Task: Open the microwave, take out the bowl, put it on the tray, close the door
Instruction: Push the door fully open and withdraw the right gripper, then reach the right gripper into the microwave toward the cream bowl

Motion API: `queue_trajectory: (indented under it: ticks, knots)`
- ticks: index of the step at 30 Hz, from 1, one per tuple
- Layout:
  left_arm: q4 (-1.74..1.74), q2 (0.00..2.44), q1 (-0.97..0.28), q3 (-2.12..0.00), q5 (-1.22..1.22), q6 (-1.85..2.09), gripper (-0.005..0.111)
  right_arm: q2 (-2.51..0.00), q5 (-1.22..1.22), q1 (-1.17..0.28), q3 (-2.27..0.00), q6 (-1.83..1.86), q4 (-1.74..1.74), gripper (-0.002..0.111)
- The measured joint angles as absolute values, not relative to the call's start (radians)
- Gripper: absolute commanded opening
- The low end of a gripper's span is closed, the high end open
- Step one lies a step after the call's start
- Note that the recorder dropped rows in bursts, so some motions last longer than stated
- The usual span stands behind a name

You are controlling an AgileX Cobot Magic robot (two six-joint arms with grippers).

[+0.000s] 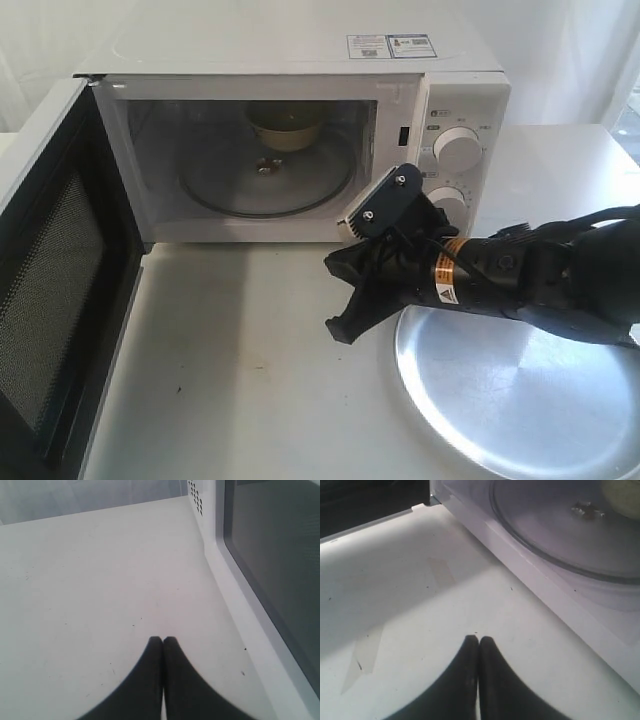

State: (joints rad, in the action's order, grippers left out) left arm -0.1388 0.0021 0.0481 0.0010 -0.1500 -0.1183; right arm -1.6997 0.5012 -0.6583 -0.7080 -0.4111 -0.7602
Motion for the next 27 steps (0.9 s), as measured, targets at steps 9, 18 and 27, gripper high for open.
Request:
queue_trajectory:
  ticks: [9, 18, 27]
  knots:
    - [-0.139, 0.002, 0.048, 0.001, -0.150, -0.118, 0.000, -1.769, 0.554, -0.658, -0.712, -0.401, -0.740, 0.000]
    - [-0.139, 0.002, 0.048, 0.001, -0.150, -0.118, 0.000, -1.935, 0.435, -0.790, -1.010, 0.361, -0.178, 0.000]
    - [-0.139, 0.002, 0.048, 0.001, -0.150, -0.118, 0.000, -2.173, 0.406, -0.792, -1.347, 0.894, 0.168, 0.000]
